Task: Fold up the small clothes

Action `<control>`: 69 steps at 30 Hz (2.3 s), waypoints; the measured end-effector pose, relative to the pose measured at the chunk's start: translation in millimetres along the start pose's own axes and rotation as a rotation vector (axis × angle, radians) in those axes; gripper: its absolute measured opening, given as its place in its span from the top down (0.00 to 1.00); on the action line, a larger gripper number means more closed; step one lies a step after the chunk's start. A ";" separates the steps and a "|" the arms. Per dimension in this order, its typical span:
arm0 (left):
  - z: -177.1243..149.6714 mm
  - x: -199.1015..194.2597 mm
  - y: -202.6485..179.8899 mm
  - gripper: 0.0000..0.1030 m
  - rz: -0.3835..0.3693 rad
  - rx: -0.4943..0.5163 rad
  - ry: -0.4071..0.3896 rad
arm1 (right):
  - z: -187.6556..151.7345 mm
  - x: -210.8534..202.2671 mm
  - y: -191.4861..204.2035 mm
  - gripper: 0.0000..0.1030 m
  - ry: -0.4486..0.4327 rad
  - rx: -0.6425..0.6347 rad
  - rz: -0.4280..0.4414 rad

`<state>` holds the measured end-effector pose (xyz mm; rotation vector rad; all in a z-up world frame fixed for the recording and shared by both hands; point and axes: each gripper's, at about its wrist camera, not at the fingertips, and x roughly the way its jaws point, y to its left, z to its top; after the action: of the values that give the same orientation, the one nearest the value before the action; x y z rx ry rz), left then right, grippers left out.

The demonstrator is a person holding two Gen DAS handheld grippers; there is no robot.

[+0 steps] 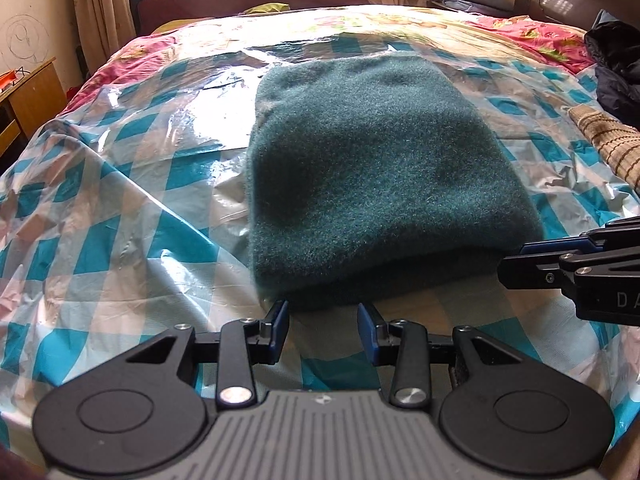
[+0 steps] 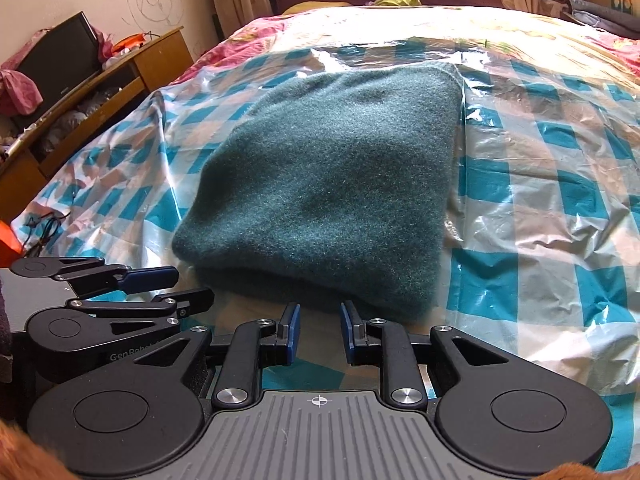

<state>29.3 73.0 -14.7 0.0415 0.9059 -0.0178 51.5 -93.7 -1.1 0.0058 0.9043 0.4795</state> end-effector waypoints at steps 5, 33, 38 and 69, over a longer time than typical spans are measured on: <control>0.7 -3.1 -2.2 0.58 0.001 0.004 -0.010 | 0.7 -2.5 -2.1 0.78 -0.012 -0.003 -0.014; 6.2 -7.3 1.5 0.50 0.002 -0.051 -0.036 | -8.0 4.7 -14.6 0.63 0.007 0.013 -0.075; 10.6 -4.3 4.1 0.50 0.010 -0.056 -0.040 | -7.8 7.7 -17.5 0.63 0.011 0.013 -0.087; 12.4 11.5 -0.2 0.43 0.028 -0.041 0.001 | -9.1 16.7 -24.2 0.55 0.029 0.016 -0.112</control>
<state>46.1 72.3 -16.1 0.0164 0.9065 0.0272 62.9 -110.4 -24.3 -0.0367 0.9313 0.3690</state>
